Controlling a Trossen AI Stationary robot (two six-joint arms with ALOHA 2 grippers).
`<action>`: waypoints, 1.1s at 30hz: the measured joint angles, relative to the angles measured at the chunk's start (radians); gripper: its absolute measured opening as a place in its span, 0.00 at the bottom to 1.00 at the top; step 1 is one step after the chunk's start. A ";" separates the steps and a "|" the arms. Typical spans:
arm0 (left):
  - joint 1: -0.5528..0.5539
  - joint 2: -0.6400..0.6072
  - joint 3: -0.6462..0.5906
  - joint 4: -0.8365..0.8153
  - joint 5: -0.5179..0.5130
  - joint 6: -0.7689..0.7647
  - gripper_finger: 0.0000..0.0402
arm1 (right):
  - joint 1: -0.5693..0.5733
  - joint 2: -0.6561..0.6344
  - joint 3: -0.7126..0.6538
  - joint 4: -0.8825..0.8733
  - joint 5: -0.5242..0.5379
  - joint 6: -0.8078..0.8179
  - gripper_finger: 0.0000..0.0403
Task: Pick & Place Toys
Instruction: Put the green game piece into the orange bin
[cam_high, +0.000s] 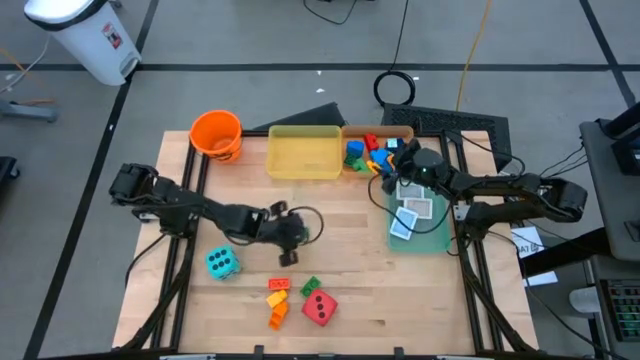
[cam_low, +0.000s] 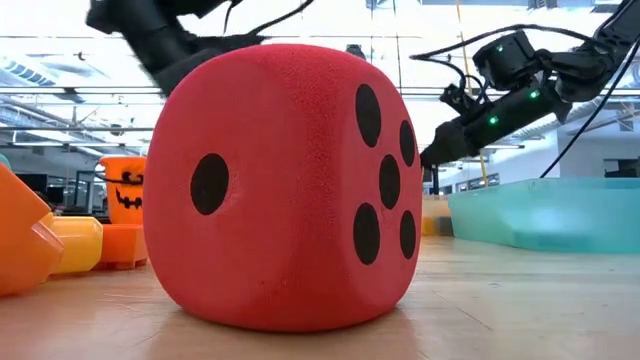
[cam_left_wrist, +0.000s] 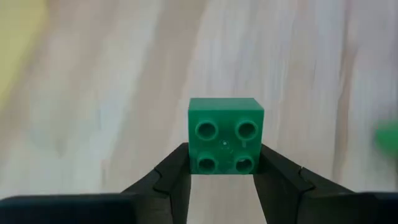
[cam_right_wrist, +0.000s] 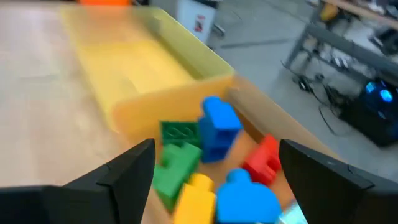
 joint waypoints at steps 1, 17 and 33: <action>0.017 0.002 0.000 0.071 -0.006 0.044 0.36 | 0.016 0.000 0.000 0.011 -0.016 -0.010 0.77; 0.223 0.123 -0.001 0.870 0.135 0.426 0.36 | 0.203 0.000 0.000 0.306 -0.471 0.076 0.77; 0.254 0.198 0.007 1.085 0.238 0.443 0.36 | 0.308 0.027 0.000 0.457 -0.466 0.120 0.77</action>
